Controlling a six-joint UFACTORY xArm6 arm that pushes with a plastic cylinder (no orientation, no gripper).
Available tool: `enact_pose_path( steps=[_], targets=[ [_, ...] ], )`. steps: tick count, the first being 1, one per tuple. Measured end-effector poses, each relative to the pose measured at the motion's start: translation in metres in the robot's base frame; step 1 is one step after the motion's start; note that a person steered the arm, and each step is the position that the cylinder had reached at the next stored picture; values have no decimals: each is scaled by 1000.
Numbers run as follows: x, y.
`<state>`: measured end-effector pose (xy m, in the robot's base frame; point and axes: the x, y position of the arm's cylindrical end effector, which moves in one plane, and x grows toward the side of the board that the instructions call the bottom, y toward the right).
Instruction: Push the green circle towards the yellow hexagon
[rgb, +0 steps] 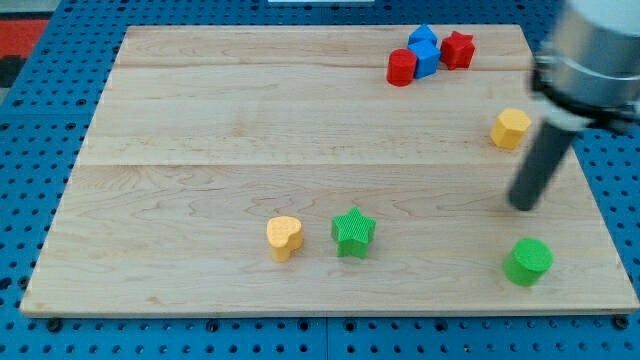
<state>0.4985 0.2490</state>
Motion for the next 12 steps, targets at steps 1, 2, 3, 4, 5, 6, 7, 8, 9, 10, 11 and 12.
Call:
enact_pose_path(
  steps=[1, 2, 3, 4, 5, 6, 7, 8, 9, 10, 11, 12],
  targets=[
    [1, 93],
    [103, 45],
    [118, -25],
    [57, -45],
    [13, -76],
    [35, -81],
    [21, -126],
    [-26, -116],
    [-47, -103],
    [-49, -99],
    [18, -132],
    [118, -170]
  ],
)
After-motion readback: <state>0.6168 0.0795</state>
